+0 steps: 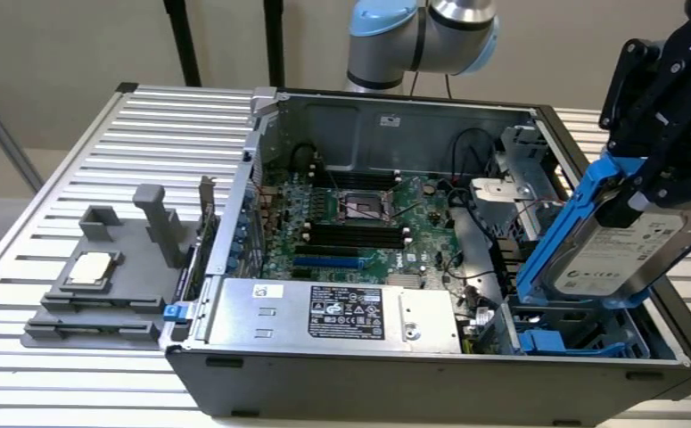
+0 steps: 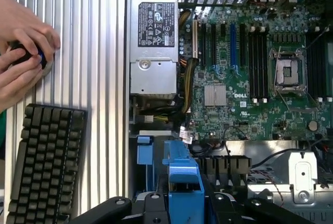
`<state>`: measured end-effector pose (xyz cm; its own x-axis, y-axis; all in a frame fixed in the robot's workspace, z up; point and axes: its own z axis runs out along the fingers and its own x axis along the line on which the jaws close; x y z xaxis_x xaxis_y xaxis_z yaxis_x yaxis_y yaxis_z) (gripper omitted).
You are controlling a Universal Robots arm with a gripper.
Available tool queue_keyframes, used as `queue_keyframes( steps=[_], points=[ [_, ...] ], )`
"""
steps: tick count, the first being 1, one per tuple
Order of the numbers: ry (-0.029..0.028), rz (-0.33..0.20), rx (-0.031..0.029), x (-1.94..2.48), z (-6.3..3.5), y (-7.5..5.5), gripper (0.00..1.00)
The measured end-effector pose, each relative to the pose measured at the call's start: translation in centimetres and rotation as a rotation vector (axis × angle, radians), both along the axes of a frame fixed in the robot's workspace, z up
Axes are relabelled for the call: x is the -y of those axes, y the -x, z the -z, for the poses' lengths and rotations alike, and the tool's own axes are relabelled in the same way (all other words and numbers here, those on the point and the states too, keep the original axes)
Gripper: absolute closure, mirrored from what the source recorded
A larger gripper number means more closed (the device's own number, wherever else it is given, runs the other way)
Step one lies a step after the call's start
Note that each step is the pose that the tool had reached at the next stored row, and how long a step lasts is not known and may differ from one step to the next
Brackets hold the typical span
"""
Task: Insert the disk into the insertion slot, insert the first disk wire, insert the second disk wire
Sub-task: 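Insert the disk into the insertion slot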
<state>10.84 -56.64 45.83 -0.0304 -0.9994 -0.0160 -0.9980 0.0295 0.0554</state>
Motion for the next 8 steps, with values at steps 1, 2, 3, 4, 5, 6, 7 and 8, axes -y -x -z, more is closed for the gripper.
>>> queue_keyframes(
  steps=[1, 2, 3, 4, 5, 6, 7, 8],
  points=[
    [0.0002, 0.0, -0.0009, -0.21, 0.0, -0.01, 0.67],
    [-0.0001, 0.0, -0.0024, -0.22, 0.02, -0.06, 0.67],
    [-0.0003, 0.0, -0.0053, -0.21, 0.03, -0.13, 0.67],
    [0.0001, 0.0, -0.009, -0.19, 0.01, -0.19, 0.67],
    [0.0, 0.0, -0.0134, -0.13, 0.02, -0.26, 0.67],
    [0.0, 0.0, -0.0179, 0.03, 0.02, -0.29, 0.67],
    [0.0, 0.0, -0.0229, 0.27, 0.0, -0.31, 0.67],
    [-0.0001, 0.0, -0.0272, 0.48, -0.02, -0.31, 0.67]
  ],
)
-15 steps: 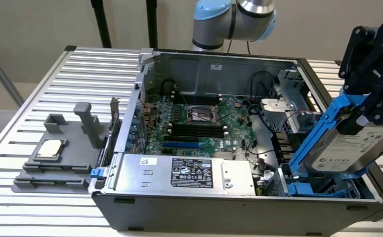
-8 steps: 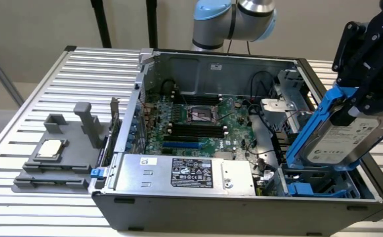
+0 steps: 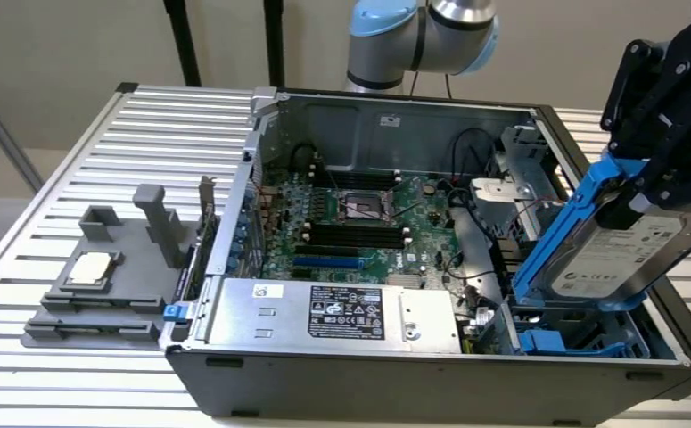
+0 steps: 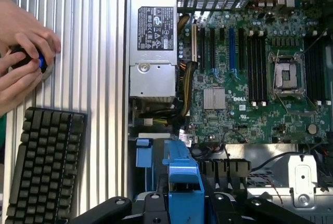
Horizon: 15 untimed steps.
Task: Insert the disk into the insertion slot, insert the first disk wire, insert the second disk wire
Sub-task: 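Insert the disk into the insertion slot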
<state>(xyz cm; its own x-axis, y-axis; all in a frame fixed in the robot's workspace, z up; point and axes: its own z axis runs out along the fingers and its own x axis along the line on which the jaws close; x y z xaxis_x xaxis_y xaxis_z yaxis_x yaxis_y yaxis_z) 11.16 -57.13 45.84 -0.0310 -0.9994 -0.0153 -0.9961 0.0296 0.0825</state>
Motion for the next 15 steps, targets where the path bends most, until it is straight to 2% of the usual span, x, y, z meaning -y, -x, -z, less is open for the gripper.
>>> queue_keyframes(
  steps=[2, 4, 9, 15],
  points=[
    [0.0, 0.0, -0.0058, 0.53, -0.01, 0.0, 0.67],
    [-0.0013, 0.0, -0.0073, 0.88, -0.01, 0.0, 0.67],
    [-0.0151, 0.0, -0.0074, 1.04, 0.25, -0.1, 0.67],
    [-0.0185, 0.0, -0.0075, 1.41, 0.57, -0.4, 0.67]
  ],
)
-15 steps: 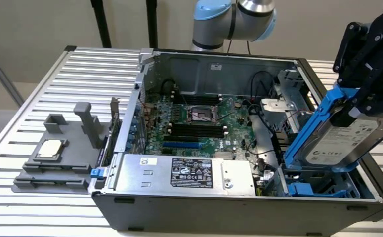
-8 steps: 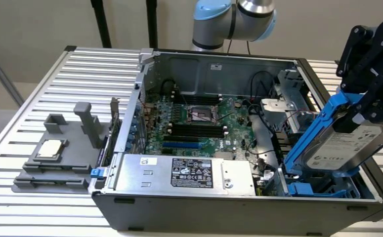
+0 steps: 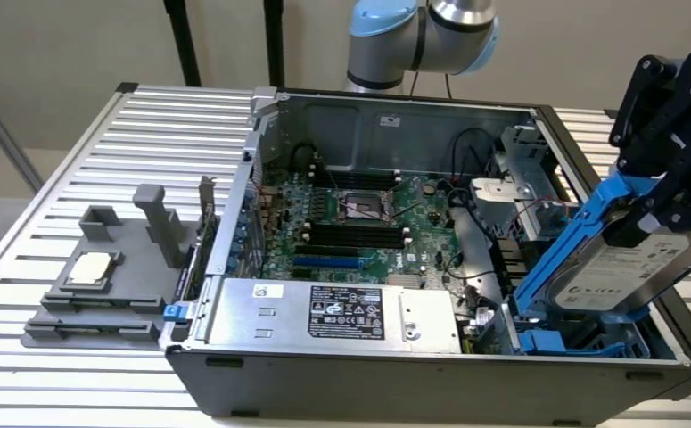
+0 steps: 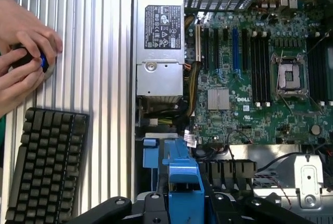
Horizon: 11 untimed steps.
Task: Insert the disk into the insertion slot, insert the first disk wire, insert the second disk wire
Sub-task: 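Insert the disk into the insertion slot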
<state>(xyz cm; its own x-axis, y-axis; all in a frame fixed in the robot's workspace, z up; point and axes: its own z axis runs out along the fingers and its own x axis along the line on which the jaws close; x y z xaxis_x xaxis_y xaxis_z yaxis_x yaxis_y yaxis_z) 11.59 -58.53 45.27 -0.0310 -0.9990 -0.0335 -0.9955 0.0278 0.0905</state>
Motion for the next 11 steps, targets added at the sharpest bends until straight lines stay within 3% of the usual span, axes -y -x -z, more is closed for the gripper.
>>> queue_keyframes(
  steps=[6, 11],
  points=[
    [-0.0076, 0.0, 0.0, 0.93, 0.25, -0.01, 0.67],
    [-0.0085, 0.0, 0.0, 1.0, 0.36, -0.01, 0.67]
  ],
)
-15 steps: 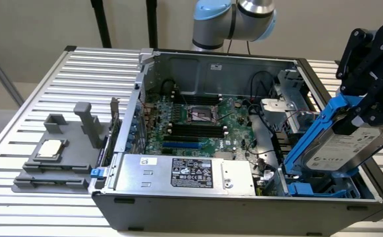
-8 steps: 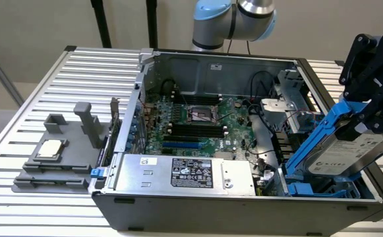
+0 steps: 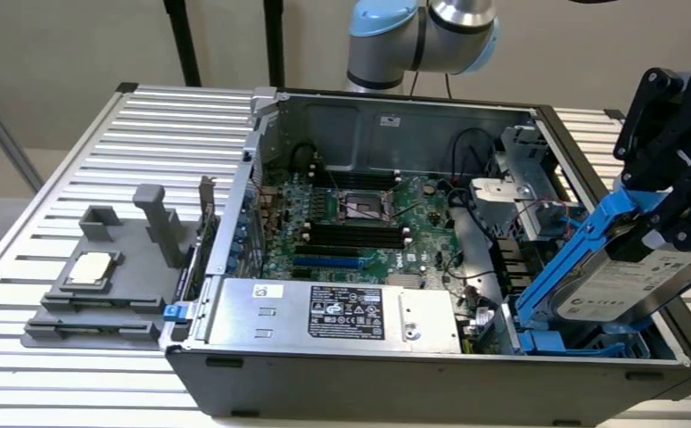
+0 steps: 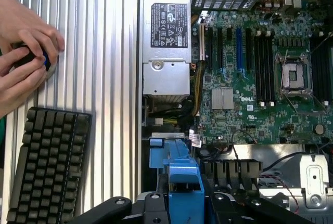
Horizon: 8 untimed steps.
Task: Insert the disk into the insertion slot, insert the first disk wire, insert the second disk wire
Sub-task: 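Insert the disk into the insertion slot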
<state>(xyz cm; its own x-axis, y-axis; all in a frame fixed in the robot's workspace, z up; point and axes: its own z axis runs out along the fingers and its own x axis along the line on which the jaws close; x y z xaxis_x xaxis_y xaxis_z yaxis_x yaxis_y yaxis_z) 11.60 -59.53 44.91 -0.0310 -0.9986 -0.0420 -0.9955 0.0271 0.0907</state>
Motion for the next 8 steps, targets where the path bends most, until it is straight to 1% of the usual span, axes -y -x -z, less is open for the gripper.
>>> queue_keyframes(
  steps=[4, 8],
  points=[
    [-0.0011, -0.002, 0.0, 0.0, 0.22, 0.01, 0.67],
    [-0.0042, -0.007, 0.0001, 0.0, 0.49, 0.01, 0.67]
  ],
)
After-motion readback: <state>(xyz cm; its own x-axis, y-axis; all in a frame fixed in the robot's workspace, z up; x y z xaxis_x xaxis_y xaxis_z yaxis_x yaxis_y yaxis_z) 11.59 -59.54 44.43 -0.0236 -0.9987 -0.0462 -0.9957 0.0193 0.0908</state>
